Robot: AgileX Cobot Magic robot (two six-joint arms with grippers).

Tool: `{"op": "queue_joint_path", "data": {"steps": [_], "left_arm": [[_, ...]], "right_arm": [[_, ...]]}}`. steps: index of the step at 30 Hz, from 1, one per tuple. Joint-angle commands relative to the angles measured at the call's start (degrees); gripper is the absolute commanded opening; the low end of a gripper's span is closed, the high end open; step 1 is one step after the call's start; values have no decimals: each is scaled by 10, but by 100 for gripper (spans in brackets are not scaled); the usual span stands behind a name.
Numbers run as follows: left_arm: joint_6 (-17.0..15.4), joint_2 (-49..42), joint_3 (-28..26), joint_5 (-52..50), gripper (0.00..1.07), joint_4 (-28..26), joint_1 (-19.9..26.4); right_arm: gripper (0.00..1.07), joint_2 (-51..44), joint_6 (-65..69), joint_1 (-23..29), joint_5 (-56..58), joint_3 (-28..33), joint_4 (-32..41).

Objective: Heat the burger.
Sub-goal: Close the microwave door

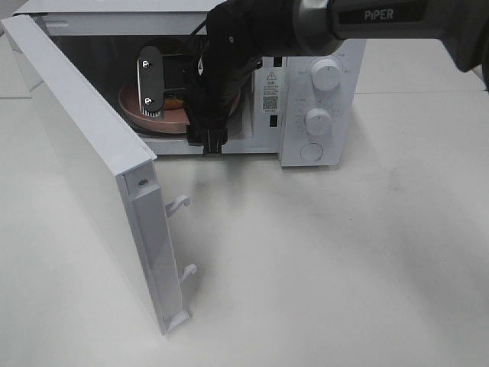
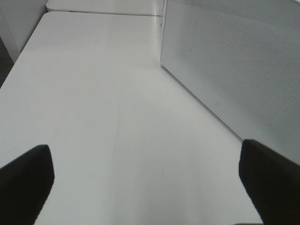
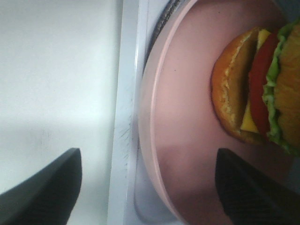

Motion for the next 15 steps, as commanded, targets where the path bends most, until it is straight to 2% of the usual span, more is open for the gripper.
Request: {"op": "queue_joint_path", "data": {"steps": [1, 5, 15], "left_arm": [[0, -9, 1, -7, 100, 2, -2], [0, -9, 1, -7, 100, 2, -2], [0, -9, 1, -7, 100, 2, -2]], "right_arm": [[76, -23, 2, 2, -13, 17, -4], [76, -33, 7, 2, -13, 33, -4], [76, -89, 10, 2, -40, 124, -7]]}}
